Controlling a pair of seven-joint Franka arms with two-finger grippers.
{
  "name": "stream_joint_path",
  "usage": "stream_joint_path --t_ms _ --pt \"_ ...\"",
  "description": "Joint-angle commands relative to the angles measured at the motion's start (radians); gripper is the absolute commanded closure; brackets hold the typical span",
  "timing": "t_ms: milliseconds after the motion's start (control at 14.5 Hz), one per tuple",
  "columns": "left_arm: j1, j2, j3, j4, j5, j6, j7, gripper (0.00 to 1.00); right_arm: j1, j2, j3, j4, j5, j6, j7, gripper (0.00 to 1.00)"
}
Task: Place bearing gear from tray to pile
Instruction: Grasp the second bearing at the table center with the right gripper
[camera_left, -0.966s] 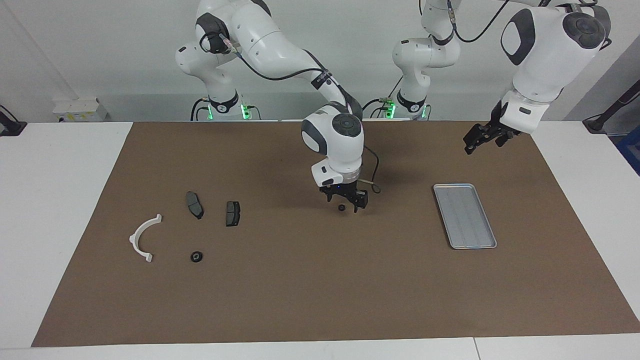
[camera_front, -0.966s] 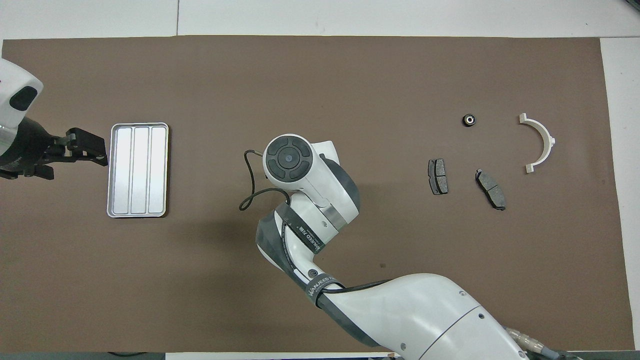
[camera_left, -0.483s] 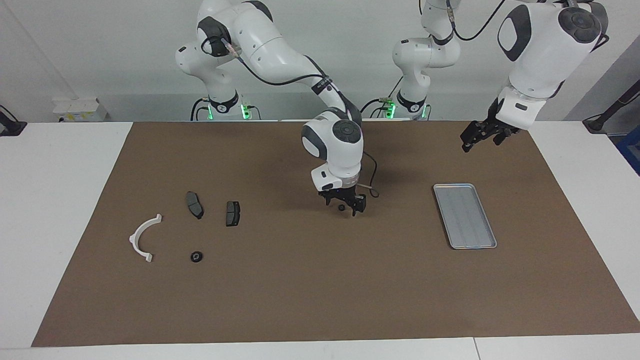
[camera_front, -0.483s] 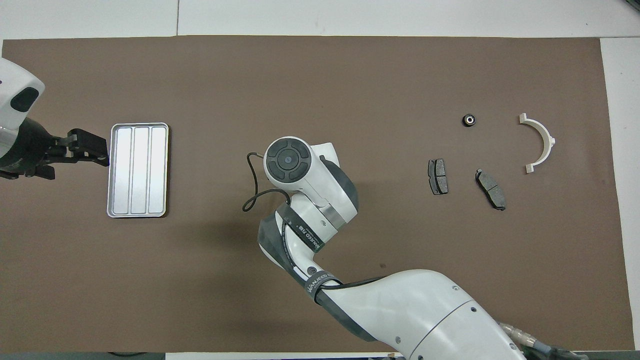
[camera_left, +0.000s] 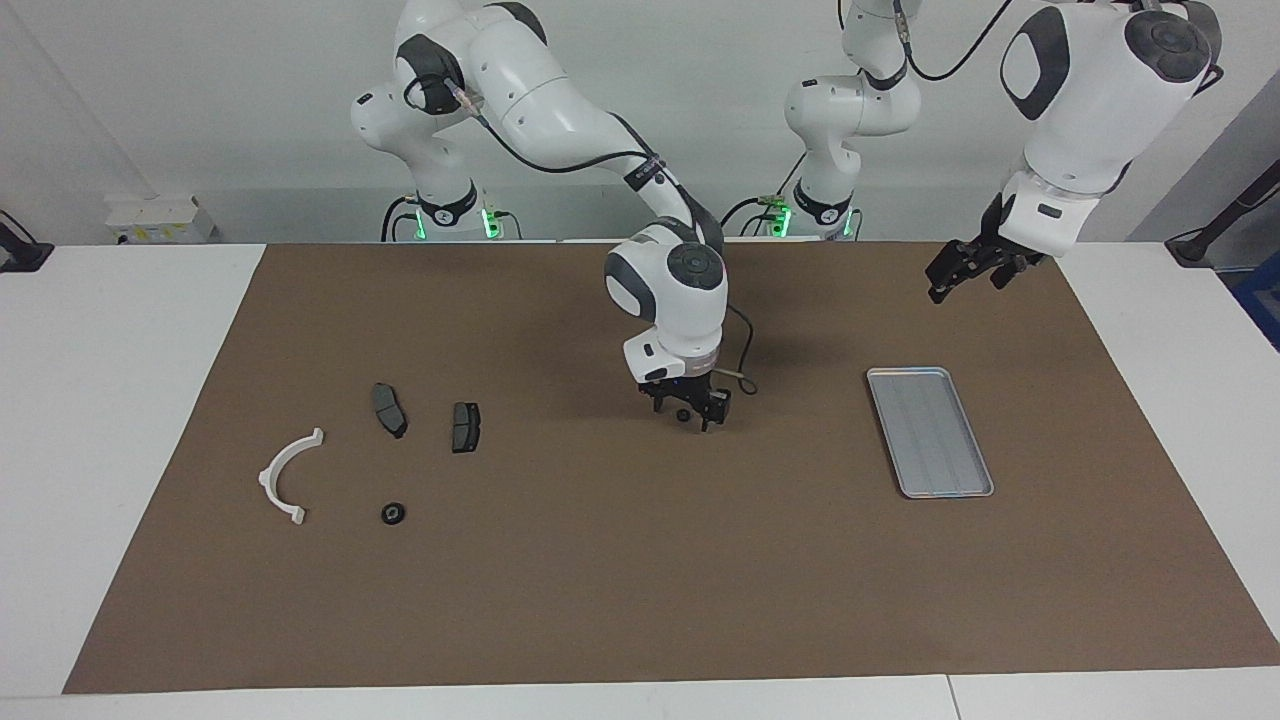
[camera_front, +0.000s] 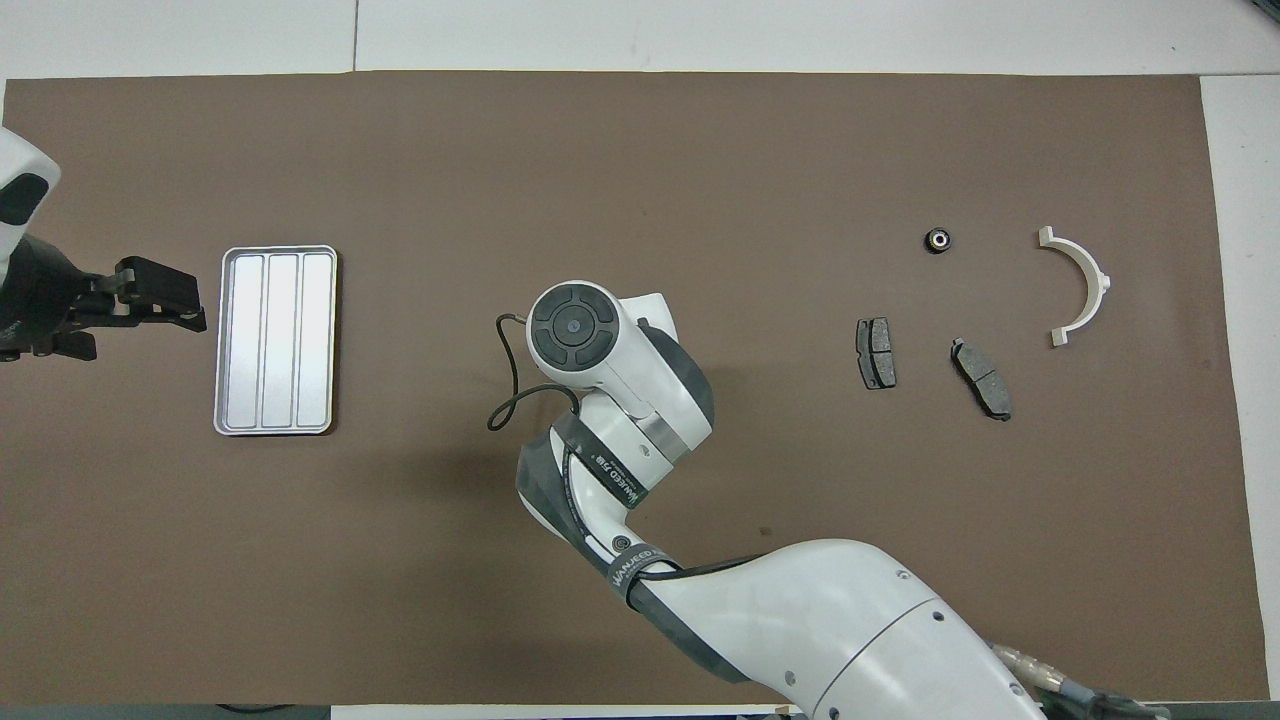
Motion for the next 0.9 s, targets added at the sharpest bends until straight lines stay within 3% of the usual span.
stream_joint_path --t_ms 0,207,414,552,828 --pt "-0.006 -0.026 0.004 -0.024 -0.015 0.001 0.013 0.00 -0.006 -0.003 0.008 -0.010 -0.003 0.013 0.004 0.51" --pt "-0.006 -0.026 0.004 -0.024 -0.015 0.001 0.006 0.00 -0.006 -0.003 0.011 -0.010 0.000 0.015 0.003 0.71" --pt "-0.008 -0.026 0.004 -0.022 -0.015 0.001 0.003 0.00 -0.004 -0.004 0.016 -0.022 0.004 0.021 0.003 0.82" --pt "-0.006 -0.026 0.004 -0.022 -0.015 0.001 0.003 0.00 -0.003 -0.006 0.016 -0.026 0.007 0.024 0.001 1.00" --pt "-0.005 -0.026 0.004 -0.022 -0.015 0.001 0.003 0.00 -0.009 -0.013 0.014 0.002 0.000 -0.032 -0.006 1.00"
